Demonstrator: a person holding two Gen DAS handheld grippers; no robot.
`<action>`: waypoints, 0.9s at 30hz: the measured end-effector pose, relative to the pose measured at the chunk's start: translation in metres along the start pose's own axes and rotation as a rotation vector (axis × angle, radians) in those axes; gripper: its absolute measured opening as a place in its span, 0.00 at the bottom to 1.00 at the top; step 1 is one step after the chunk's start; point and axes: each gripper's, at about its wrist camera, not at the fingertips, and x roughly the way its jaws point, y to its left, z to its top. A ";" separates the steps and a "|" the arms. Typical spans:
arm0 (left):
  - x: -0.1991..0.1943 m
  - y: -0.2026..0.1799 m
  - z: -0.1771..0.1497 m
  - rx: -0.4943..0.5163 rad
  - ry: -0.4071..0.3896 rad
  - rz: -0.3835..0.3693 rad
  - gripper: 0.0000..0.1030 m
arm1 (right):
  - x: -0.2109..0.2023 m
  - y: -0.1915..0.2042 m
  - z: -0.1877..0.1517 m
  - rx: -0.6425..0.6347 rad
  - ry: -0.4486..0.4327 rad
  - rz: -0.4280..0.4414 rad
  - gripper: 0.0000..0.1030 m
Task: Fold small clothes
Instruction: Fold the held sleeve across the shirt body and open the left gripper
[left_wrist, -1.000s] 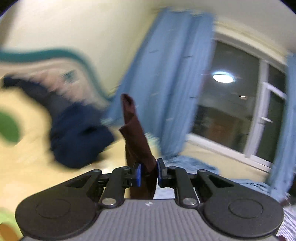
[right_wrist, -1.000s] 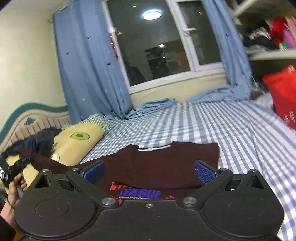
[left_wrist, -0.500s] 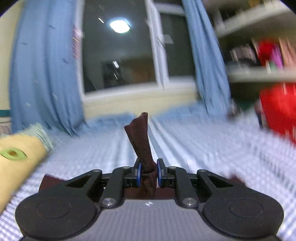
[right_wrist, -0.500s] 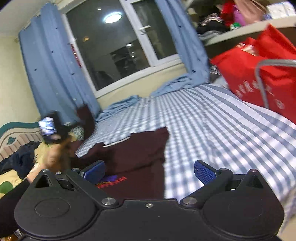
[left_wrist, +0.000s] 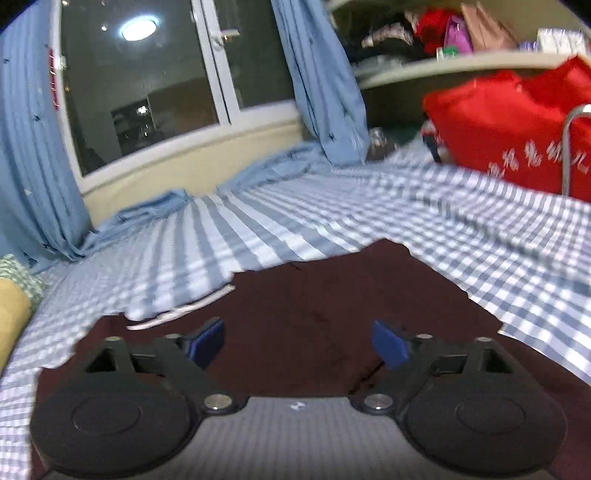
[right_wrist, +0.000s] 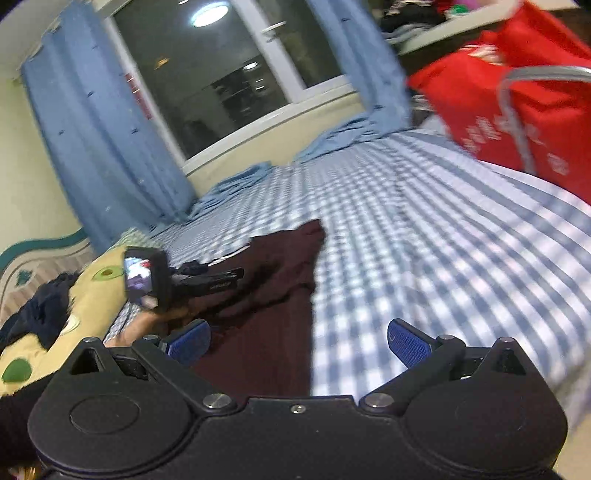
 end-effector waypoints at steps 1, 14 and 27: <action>-0.016 0.011 -0.004 -0.010 0.001 0.010 0.90 | 0.016 0.003 0.009 -0.021 0.016 0.032 0.99; -0.203 0.138 -0.095 -0.092 0.026 0.284 0.93 | 0.314 0.047 0.068 -0.032 0.289 0.141 0.74; -0.276 0.175 -0.157 -0.271 0.024 0.399 0.93 | 0.353 0.037 0.060 -0.013 0.237 0.017 0.24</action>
